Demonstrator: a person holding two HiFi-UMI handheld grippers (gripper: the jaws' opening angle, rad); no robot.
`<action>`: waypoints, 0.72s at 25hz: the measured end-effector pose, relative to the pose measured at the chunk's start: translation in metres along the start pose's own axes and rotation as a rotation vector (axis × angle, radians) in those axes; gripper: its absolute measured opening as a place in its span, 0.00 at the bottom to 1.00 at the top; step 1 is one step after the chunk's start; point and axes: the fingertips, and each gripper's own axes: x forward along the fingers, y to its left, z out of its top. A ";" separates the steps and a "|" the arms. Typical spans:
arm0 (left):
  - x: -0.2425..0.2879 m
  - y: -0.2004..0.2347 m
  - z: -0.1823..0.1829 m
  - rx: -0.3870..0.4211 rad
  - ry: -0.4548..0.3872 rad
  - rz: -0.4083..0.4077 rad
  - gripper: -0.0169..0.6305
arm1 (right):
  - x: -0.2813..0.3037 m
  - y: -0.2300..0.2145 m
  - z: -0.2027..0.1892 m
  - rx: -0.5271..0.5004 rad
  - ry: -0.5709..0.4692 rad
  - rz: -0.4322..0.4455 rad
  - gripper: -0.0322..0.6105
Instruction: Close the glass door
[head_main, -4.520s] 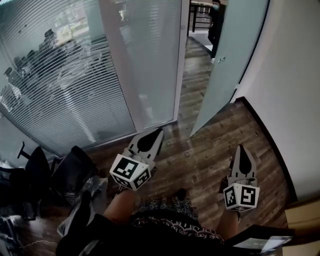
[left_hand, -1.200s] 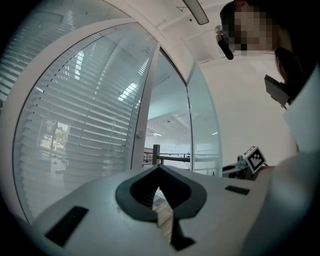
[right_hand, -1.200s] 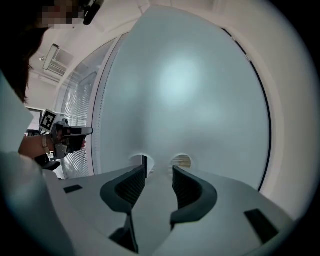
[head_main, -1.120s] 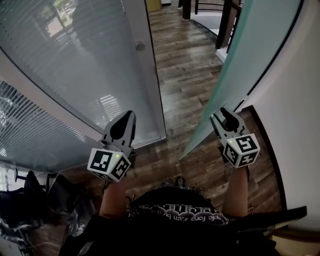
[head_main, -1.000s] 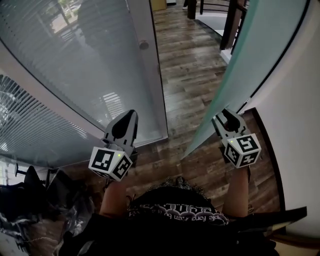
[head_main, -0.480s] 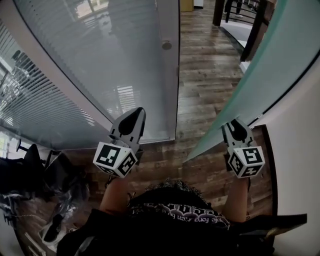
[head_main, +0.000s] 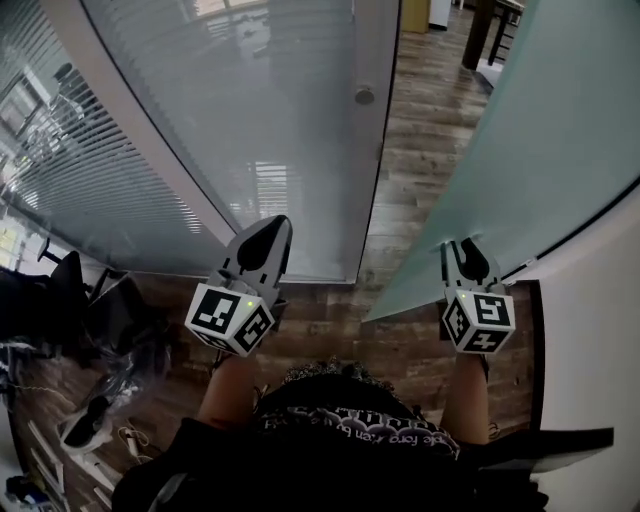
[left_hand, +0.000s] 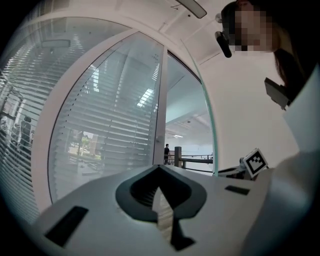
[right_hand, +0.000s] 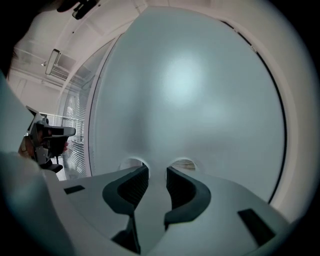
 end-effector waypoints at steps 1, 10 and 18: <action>-0.001 0.001 0.000 -0.004 -0.002 0.011 0.03 | 0.005 0.000 0.002 -0.001 -0.001 -0.003 0.23; -0.003 0.019 0.000 0.011 -0.003 0.067 0.03 | 0.047 0.000 0.010 0.001 -0.007 -0.006 0.23; 0.028 0.047 -0.004 -0.008 -0.007 0.064 0.03 | 0.088 0.000 0.018 0.002 -0.009 -0.003 0.23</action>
